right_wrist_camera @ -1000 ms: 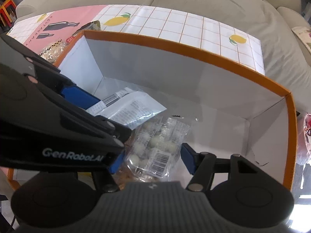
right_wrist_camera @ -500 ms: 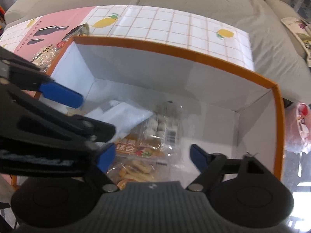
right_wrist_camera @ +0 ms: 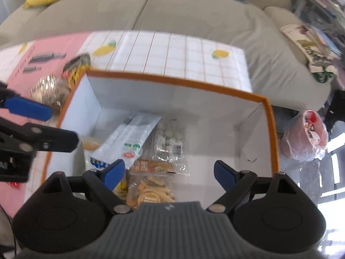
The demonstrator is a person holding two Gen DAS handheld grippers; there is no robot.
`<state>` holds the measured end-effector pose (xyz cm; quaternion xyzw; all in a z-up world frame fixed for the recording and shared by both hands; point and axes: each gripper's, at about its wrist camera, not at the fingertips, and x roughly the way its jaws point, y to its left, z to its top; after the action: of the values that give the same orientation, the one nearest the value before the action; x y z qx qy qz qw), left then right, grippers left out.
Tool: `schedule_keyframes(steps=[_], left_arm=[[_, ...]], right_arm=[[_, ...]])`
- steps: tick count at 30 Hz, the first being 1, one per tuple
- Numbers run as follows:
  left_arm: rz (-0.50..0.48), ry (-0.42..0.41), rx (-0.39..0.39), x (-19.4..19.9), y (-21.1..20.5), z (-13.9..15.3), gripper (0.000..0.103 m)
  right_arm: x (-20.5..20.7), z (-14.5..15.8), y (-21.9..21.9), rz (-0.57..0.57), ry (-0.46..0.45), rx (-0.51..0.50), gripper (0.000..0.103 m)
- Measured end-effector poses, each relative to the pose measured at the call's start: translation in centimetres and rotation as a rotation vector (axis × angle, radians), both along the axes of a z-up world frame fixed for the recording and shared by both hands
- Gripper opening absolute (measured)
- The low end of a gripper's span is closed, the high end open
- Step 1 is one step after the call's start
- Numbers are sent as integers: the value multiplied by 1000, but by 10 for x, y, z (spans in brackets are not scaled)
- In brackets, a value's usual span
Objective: Organize snacks
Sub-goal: 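Lift both tools out of the box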
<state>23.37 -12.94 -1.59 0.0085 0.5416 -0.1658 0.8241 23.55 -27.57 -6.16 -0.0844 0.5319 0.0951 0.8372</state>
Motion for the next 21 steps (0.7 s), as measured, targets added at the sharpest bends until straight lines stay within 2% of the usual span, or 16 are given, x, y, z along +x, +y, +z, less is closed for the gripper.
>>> schedule_keyframes(steps=[4, 12, 21], left_arm=[[18, -91, 37, -25, 20, 16, 68], [130, -205, 32, -65, 75, 37, 68], [267, -282, 2, -104, 138, 33, 68]], right_arm=[[-18, 19, 6, -74, -74, 43, 87], [-61, 43, 43, -146, -223, 157, 88], [-109, 31, 102, -185, -307, 222, 89]])
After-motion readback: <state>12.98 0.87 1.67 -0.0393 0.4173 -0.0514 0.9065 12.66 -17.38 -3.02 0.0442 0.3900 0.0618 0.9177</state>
